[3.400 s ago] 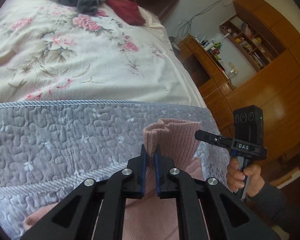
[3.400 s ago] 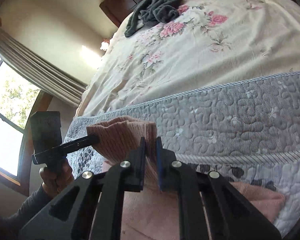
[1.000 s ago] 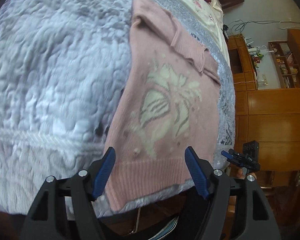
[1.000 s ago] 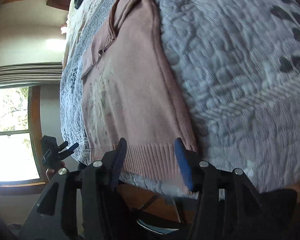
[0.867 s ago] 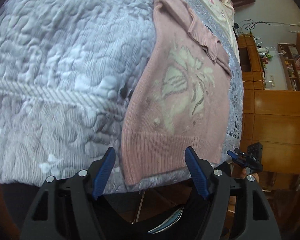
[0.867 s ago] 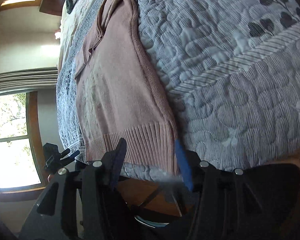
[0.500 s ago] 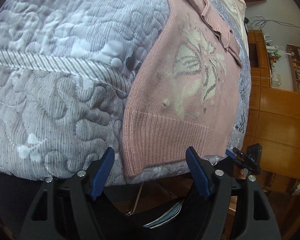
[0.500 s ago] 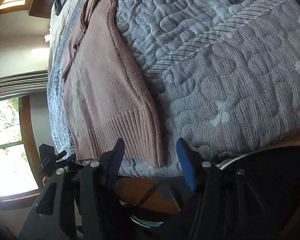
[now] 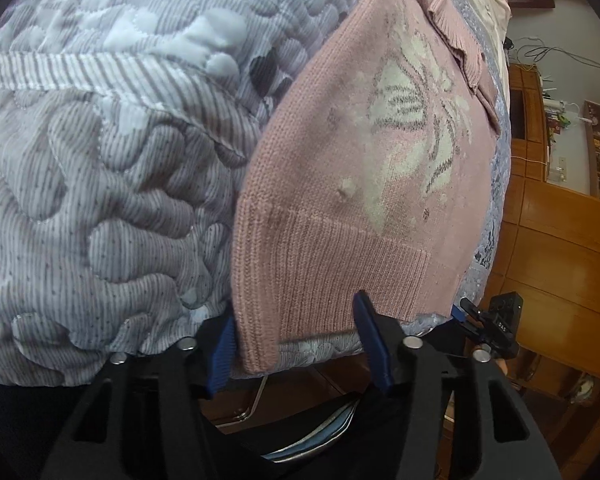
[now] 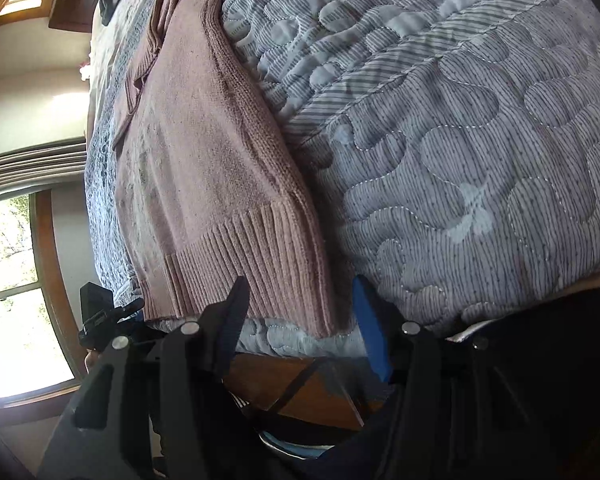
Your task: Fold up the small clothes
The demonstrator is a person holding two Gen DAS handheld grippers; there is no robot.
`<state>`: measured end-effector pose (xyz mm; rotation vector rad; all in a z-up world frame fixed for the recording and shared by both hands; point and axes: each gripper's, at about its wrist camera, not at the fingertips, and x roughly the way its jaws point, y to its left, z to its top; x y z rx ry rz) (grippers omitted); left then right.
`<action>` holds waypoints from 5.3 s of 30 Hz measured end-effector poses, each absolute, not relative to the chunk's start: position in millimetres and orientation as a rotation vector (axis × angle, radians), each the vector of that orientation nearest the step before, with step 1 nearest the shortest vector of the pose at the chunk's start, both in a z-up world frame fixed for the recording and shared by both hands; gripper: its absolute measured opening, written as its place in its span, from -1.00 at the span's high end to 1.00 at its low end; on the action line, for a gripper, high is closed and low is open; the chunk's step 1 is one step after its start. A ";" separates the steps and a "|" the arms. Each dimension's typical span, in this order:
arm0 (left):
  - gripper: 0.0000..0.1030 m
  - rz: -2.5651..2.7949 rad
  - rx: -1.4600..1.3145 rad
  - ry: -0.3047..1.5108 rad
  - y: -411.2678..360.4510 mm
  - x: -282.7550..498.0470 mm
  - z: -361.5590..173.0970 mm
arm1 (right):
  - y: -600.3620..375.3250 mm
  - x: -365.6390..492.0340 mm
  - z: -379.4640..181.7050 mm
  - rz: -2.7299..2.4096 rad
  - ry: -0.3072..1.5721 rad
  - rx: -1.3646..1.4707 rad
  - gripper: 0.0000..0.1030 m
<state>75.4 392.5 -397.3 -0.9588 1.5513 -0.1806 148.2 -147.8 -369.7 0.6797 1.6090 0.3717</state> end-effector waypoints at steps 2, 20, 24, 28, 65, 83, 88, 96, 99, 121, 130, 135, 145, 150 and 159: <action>0.51 -0.177 -0.965 1.549 396.2 71.3 -399.4 | -145.4 148.2 -370.3 0.372 1.612 0.676 -0.02; 0.83 -0.235 -1.146 1.252 428.0 38.7 -342.5 | -158.3 138.9 -329.6 0.512 1.465 0.805 0.84; 0.83 -0.266 -1.169 1.177 432.5 46.4 -315.6 | -164.1 150.0 -305.8 0.560 1.402 0.863 0.84; 0.83 -0.282 -1.178 1.118 433.9 65.9 -287.8 | -166.0 168.3 -281.2 0.593 1.342 0.909 0.84; 0.07 -0.158 -1.223 1.111 502.4 320.8 -359.6 | -131.9 432.0 -333.4 0.442 1.434 0.757 0.16; 0.38 -0.139 -0.703 1.278 453.6 352.0 -352.6 | -85.5 431.3 -334.3 0.446 1.312 0.233 0.23; 0.77 -0.116 -0.616 1.246 447.0 345.5 -347.2 | -62.9 418.0 -332.7 0.446 1.250 0.058 0.80; 0.88 -0.154 -0.636 1.071 446.1 321.7 -311.6 | -76.0 397.5 -305.7 0.441 1.136 0.054 0.86; 0.89 -0.194 -0.641 0.979 447.2 313.2 -280.0 | -75.1 391.4 -280.0 0.456 1.083 0.053 0.86; 0.89 -0.163 -0.575 0.927 477.1 481.7 -253.6 | -59.5 552.5 -248.0 0.333 1.025 0.096 0.99; 0.90 -0.091 -0.619 1.096 490.4 529.0 -331.3 | -73.1 602.8 -309.1 0.328 1.176 0.258 0.93; 0.89 -0.086 -0.681 1.111 499.9 529.6 -353.3 | -53.6 624.5 -338.6 0.355 1.235 0.275 0.38; 0.89 -0.112 -0.655 1.071 495.5 535.3 -342.2 | -40.7 623.3 -338.3 0.304 1.163 0.248 0.84; 0.89 -0.100 -0.668 1.060 490.0 549.1 -341.3 | -52.6 623.2 -322.2 0.259 1.106 0.245 0.85; 0.87 0.015 -0.690 1.197 497.6 563.6 -391.0 | -44.6 639.2 -372.7 0.201 1.188 0.223 0.76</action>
